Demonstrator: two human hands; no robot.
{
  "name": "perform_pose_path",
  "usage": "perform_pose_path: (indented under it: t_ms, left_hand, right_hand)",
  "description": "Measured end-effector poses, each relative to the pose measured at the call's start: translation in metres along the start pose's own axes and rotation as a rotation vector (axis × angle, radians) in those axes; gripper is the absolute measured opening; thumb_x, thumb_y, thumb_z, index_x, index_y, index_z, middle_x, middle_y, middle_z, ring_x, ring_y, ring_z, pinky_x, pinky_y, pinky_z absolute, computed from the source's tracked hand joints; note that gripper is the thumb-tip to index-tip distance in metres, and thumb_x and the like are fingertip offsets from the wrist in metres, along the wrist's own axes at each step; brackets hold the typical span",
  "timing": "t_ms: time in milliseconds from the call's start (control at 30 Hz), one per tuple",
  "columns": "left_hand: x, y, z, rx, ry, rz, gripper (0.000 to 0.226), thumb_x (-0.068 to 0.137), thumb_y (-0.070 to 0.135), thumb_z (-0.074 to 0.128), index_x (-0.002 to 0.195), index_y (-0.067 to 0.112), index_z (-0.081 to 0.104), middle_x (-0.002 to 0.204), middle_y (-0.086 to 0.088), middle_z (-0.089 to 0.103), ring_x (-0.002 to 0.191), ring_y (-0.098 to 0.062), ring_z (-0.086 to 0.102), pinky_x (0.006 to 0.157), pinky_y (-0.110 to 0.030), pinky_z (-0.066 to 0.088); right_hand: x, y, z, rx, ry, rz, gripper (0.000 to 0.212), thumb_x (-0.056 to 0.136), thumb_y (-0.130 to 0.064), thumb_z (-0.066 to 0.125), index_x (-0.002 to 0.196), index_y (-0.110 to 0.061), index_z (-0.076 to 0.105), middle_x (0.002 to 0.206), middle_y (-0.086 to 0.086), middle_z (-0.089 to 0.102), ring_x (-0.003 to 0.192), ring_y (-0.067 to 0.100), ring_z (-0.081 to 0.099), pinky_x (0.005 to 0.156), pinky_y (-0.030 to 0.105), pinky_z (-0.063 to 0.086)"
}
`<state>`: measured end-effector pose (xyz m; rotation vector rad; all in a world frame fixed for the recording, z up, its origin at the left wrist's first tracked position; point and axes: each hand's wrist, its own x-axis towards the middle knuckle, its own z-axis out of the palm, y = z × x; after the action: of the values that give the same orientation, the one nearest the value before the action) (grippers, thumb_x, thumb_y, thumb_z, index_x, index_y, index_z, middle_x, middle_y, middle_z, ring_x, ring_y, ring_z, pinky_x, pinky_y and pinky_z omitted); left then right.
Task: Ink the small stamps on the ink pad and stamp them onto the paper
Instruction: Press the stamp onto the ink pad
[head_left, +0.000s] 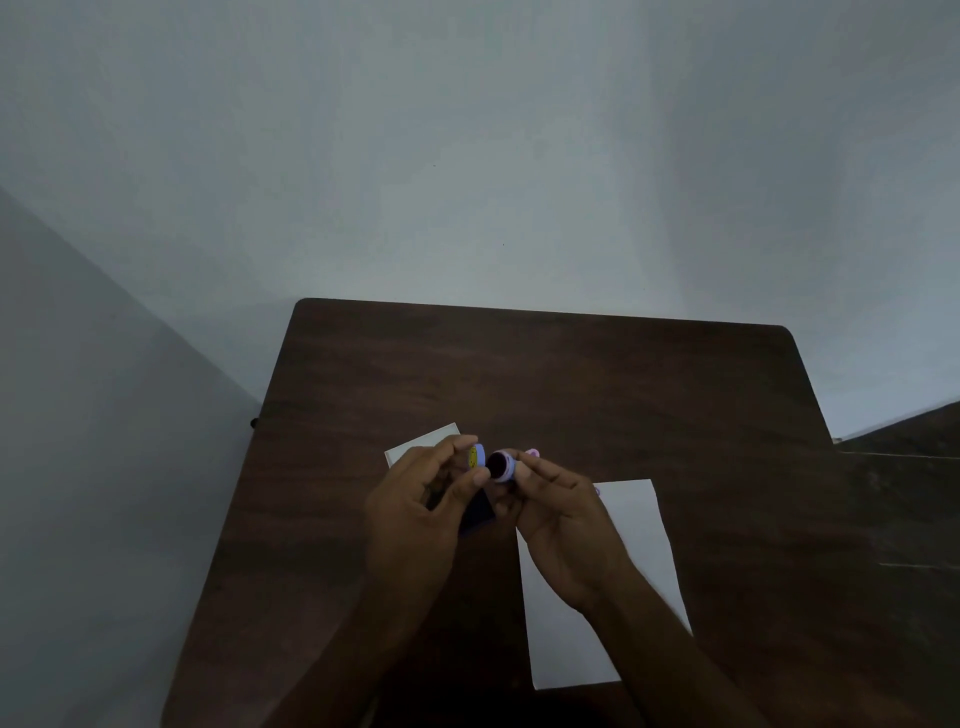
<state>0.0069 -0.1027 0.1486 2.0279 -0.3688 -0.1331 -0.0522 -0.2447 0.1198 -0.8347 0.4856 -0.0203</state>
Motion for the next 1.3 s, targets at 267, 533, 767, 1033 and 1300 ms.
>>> perform_pose_path:
  t_ms: [267, 533, 767, 1033, 1300]
  left_hand:
    - [-0.01, -0.025, -0.013, -0.493, -0.109, -0.312, 0.031, 0.08, 0.011, 0.068, 0.11, 0.021, 0.063, 0.105, 0.006, 0.072, 0.093, -0.009, 0.069, 0.075, -0.017, 0.055]
    - [-0.022, -0.062, -0.035, -0.635, -0.072, -0.406, 0.033, 0.083, 0.015, 0.064, 0.112, 0.031, 0.066, 0.107, 0.001, 0.072, 0.094, -0.018, 0.069, 0.077, -0.022, 0.056]
    - [-0.045, -0.109, -0.038, -0.573, 0.034, -0.498, 0.04, 0.08, 0.007, 0.072, 0.112, 0.03, 0.065, 0.11, 0.01, 0.07, 0.098, -0.008, 0.068, 0.073, -0.016, 0.054]
    - [-0.069, -0.172, -0.026, -0.471, 0.09, -0.636, 0.037, 0.078, -0.001, 0.071, 0.111, 0.014, 0.064, 0.107, -0.004, 0.071, 0.098, -0.015, 0.068, 0.085, -0.028, 0.055]
    - [-0.072, -0.199, -0.014, -0.116, 0.093, -0.54, 0.033, 0.072, 0.01, 0.078, 0.1, 0.025, 0.068, 0.101, 0.012, 0.068, 0.096, -0.002, 0.061, 0.087, -0.024, 0.051]
  right_hand:
    - [0.002, 0.006, 0.005, 0.059, 0.002, 0.04, 0.028, 0.086, -0.015, 0.057, 0.109, -0.001, 0.067, 0.103, 0.018, 0.068, 0.088, 0.025, 0.062, 0.077, 0.032, 0.055]
    - [0.006, 0.013, 0.019, 0.056, -0.039, 0.112, 0.027, 0.086, -0.014, 0.055, 0.107, -0.004, 0.067, 0.089, 0.013, 0.067, 0.079, 0.02, 0.063, 0.074, 0.033, 0.053]
    - [0.005, 0.025, 0.033, 0.023, -0.036, 0.186, 0.025, 0.083, -0.014, 0.057, 0.103, -0.006, 0.07, 0.09, 0.011, 0.069, 0.08, 0.019, 0.065, 0.073, 0.031, 0.053]
    - [0.002, 0.037, 0.05, 0.021, -0.05, 0.253, 0.024, 0.084, -0.01, 0.054, 0.101, -0.005, 0.07, 0.091, 0.012, 0.069, 0.08, 0.02, 0.065, 0.076, 0.034, 0.052]
    - [-0.002, 0.043, 0.064, 0.032, -0.087, 0.273, 0.024, 0.087, -0.007, 0.049, 0.095, -0.005, 0.072, 0.088, 0.013, 0.068, 0.078, 0.02, 0.063, 0.073, 0.033, 0.052]
